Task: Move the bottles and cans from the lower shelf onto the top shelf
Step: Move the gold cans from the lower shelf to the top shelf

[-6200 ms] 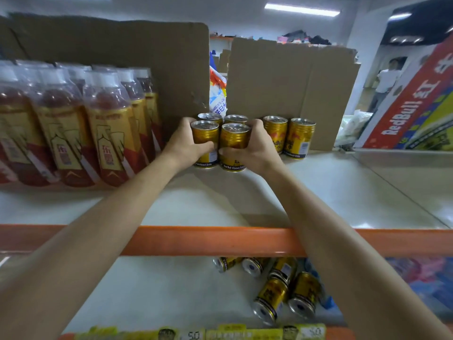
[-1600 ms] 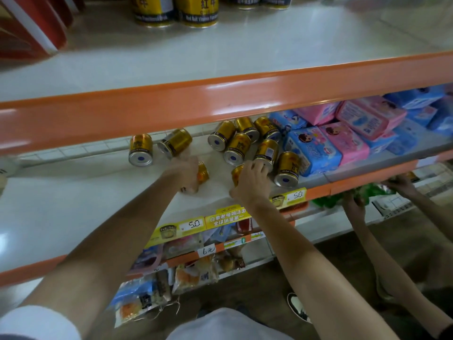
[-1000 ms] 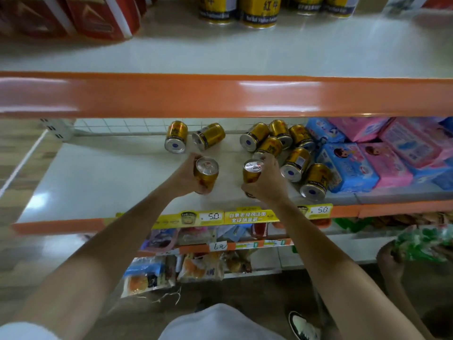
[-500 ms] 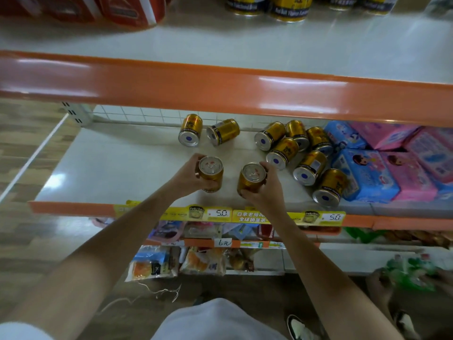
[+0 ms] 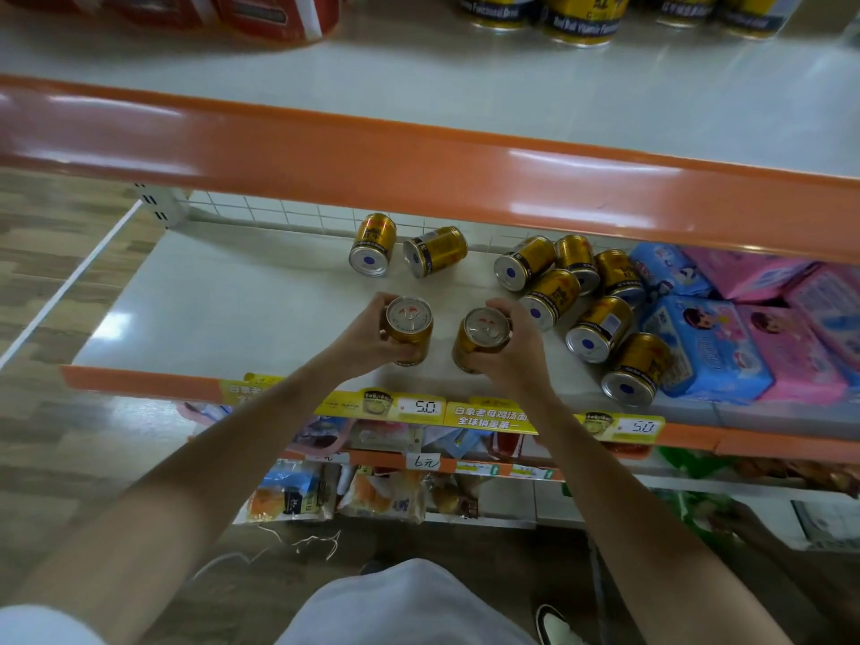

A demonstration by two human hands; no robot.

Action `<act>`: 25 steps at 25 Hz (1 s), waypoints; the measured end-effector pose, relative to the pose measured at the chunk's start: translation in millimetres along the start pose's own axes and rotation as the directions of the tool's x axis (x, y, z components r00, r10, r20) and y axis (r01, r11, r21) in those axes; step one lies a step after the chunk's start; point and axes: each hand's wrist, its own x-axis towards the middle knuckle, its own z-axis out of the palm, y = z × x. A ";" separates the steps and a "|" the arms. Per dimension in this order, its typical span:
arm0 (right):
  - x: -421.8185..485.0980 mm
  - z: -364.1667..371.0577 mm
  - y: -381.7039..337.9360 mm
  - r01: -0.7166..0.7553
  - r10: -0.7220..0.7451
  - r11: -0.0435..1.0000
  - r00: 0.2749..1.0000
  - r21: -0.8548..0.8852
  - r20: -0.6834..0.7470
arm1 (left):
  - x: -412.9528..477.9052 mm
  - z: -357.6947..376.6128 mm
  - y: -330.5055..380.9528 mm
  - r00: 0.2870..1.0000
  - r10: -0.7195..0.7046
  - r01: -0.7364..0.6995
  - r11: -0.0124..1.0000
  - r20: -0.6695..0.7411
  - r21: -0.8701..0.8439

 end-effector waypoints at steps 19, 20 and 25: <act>54.2 -19.7 -9.7 -0.150 0.066 0.987 0.735 0.066 0.675 | 2.8 -3.0 -4.6 1.000 -0.013 0.012 1.000 0.019 0.021; 49.9 -20.4 -5.8 -0.155 0.085 0.986 0.767 0.055 0.636 | 2.7 -2.3 -5.4 1.000 -0.010 0.010 1.000 0.018 0.012; 1.2 0.3 10.6 -0.324 0.175 0.882 0.899 0.341 0.401 | 1.5 2.0 -9.6 1.000 -0.028 0.027 0.998 -0.006 -0.054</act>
